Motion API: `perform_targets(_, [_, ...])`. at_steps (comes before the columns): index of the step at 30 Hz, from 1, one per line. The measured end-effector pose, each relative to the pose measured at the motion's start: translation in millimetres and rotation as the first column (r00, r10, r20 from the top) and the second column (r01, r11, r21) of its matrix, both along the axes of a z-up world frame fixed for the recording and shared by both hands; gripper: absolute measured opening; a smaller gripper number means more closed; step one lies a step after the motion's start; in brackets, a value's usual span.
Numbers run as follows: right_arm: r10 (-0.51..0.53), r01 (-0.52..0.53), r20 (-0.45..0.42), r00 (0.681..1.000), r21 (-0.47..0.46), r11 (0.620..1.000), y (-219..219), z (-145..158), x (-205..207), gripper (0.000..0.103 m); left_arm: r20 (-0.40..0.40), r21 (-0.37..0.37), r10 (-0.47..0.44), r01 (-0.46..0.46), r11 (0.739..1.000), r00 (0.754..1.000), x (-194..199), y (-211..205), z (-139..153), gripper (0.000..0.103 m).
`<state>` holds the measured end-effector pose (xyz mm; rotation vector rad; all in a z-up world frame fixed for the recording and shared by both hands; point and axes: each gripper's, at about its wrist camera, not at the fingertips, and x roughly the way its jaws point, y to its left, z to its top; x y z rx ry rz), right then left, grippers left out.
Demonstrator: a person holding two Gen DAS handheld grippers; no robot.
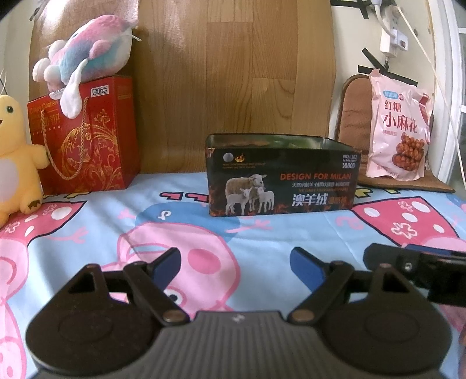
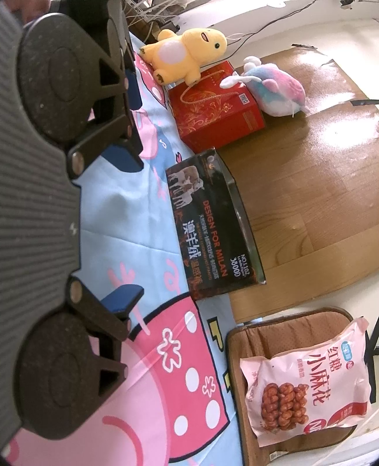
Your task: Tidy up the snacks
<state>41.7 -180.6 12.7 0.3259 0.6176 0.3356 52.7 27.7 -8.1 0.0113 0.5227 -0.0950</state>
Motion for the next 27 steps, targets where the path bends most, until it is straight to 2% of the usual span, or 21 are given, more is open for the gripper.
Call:
perform_targets(16, [0.002,-0.002,0.002,1.000,-0.007,1.000,1.6,-0.1,-0.9,0.086,-0.004,-0.009,-0.003,0.003,1.000,1.000,1.9,0.8,0.2,0.085])
perform_targets(27, [-0.004,0.004,-0.002,1.000,0.033,0.999,-2.8,-0.2,-1.3,0.086,-0.040,0.001,0.015,-0.015,1.000,0.999,7.5,0.2,-2.3,0.085])
